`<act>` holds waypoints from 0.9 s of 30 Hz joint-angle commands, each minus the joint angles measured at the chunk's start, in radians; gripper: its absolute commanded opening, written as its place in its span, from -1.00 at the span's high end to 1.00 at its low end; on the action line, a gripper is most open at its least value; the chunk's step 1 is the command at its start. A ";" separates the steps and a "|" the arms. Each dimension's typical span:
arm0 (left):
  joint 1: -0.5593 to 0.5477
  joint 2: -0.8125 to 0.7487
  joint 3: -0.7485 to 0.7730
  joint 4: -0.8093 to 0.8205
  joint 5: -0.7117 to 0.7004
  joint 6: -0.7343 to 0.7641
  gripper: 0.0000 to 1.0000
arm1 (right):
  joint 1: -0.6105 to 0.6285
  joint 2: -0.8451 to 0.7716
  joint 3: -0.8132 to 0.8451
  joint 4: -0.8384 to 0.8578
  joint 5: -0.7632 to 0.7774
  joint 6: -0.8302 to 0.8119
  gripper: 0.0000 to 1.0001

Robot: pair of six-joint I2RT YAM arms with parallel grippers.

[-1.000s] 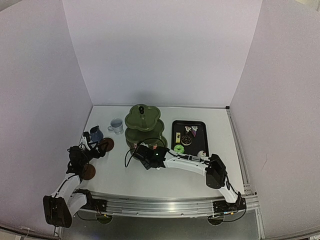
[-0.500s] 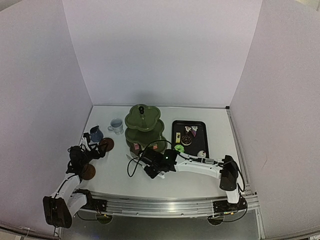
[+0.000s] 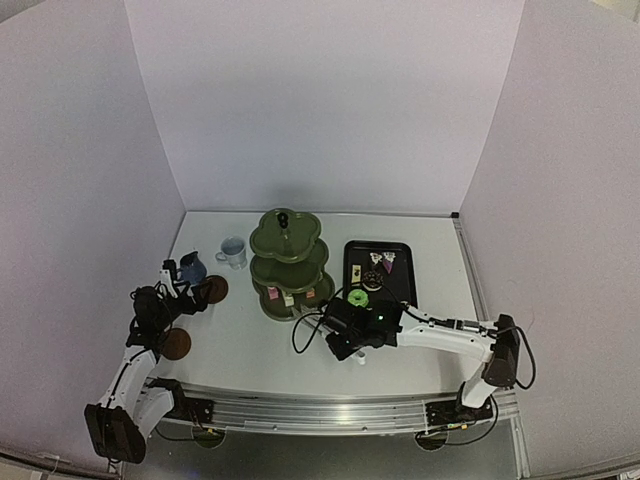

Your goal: Serve the afternoon tea

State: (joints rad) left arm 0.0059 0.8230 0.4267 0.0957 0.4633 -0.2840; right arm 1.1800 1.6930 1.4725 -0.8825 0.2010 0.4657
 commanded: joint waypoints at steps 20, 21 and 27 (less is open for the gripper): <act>0.017 -0.033 0.053 -0.032 -0.006 0.065 -0.99 | -0.355 0.079 0.131 -0.094 0.123 0.171 0.36; 0.017 -0.032 0.051 -0.030 -0.008 0.066 -0.99 | -0.367 0.084 0.130 -0.100 0.125 0.181 0.36; 0.017 -0.019 0.032 -0.002 0.000 0.060 -0.99 | -0.407 0.031 0.106 -0.112 0.146 0.212 0.35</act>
State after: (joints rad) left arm 0.0189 0.7949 0.4393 0.0356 0.4597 -0.2351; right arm 0.7969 1.7761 1.5654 -0.9810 0.3095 0.6456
